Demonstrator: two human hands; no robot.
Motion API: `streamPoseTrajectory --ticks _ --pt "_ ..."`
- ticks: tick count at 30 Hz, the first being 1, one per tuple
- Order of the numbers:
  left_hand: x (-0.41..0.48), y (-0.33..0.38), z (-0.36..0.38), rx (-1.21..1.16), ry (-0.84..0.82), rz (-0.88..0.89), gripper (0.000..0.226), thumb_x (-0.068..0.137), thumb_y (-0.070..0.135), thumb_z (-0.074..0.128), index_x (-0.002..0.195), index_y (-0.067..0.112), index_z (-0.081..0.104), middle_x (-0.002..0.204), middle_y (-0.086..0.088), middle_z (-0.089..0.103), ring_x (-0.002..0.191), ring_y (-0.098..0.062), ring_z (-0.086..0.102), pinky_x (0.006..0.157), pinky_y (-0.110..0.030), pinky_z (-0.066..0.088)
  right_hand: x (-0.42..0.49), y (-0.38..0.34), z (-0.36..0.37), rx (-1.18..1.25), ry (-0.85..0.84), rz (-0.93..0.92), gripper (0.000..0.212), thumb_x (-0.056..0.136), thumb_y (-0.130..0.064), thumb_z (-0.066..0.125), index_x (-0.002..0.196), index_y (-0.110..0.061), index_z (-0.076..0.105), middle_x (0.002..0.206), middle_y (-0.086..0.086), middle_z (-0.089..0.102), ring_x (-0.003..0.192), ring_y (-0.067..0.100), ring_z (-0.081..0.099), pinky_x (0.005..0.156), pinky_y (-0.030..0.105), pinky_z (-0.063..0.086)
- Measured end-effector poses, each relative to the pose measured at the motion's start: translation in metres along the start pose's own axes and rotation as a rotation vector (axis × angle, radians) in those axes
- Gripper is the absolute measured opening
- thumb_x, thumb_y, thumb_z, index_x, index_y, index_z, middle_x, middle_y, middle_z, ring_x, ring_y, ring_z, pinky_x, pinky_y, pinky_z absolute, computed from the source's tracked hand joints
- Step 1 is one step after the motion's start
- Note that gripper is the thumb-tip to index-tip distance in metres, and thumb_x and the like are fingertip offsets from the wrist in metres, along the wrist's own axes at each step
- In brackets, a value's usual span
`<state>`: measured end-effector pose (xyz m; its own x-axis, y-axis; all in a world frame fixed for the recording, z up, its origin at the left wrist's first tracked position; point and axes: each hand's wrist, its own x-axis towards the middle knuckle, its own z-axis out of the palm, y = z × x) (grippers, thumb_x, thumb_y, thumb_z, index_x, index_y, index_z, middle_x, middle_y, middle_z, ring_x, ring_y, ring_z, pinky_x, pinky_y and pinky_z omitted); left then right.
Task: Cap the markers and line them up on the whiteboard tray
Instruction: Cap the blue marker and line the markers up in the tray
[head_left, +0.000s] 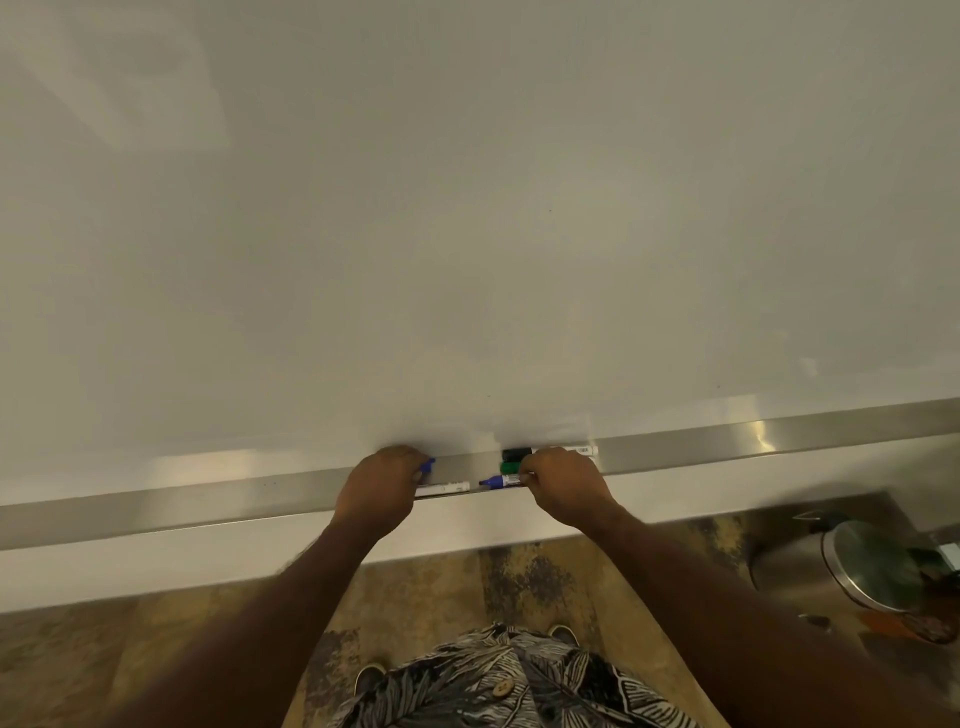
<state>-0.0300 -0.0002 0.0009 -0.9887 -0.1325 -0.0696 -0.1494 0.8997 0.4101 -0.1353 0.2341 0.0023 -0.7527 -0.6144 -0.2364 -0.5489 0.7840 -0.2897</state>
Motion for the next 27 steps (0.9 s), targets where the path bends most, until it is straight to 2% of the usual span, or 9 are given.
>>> streamPoseTrajectory --ticks 5,9,13,21,27 --pt "0.008 0.006 0.002 0.082 -0.034 -0.051 0.021 0.087 0.014 0.048 0.094 0.020 0.067 0.101 -0.002 0.067 0.093 -0.027 0.061 0.076 -0.036 0.048 0.009 -0.003 -0.005 -0.101 -0.079 -0.039 0.024 0.092 -0.028 0.050 0.102 -0.014 0.068 0.099 0.010 0.070 0.086 0.026 0.064 0.076 0.037 0.055" --pt "0.006 0.002 0.004 0.054 -0.048 -0.075 0.023 0.086 0.012 0.049 0.097 0.021 0.067 0.104 0.001 0.065 0.090 -0.026 0.062 0.073 -0.030 0.044 0.011 -0.004 -0.005 -0.140 -0.120 -0.056 0.027 0.089 -0.032 0.056 0.108 -0.014 0.062 0.104 0.011 0.068 0.093 0.029 0.063 0.080 0.038 0.051" --pt "0.004 -0.002 0.006 -0.017 -0.047 -0.100 0.023 0.086 0.007 0.049 0.097 0.018 0.066 0.104 0.000 0.065 0.087 -0.025 0.062 0.071 -0.025 0.038 0.012 -0.003 -0.003 -0.181 -0.115 -0.054 0.029 0.088 -0.026 0.061 0.113 -0.013 0.057 0.110 0.014 0.065 0.099 0.031 0.062 0.083 0.039 0.050" --pt "0.008 -0.005 0.004 -0.058 -0.065 -0.119 0.023 0.079 0.006 0.052 0.095 0.017 0.065 0.099 -0.005 0.069 0.090 -0.025 0.060 0.073 -0.028 0.041 0.018 -0.003 -0.003 -0.130 -0.083 -0.055 0.029 0.081 -0.027 0.071 0.107 -0.016 0.064 0.109 0.006 0.064 0.097 0.026 0.061 0.084 0.038 0.052" --pt "0.006 -0.006 0.005 0.022 -0.029 -0.090 0.025 0.082 0.013 0.054 0.102 0.024 0.064 0.106 0.000 0.068 0.093 -0.026 0.062 0.078 -0.032 0.046 0.013 -0.003 0.003 -0.167 -0.043 -0.111 0.028 0.087 -0.025 0.062 0.113 -0.015 0.065 0.113 0.004 0.061 0.098 0.026 0.061 0.082 0.038 0.051"
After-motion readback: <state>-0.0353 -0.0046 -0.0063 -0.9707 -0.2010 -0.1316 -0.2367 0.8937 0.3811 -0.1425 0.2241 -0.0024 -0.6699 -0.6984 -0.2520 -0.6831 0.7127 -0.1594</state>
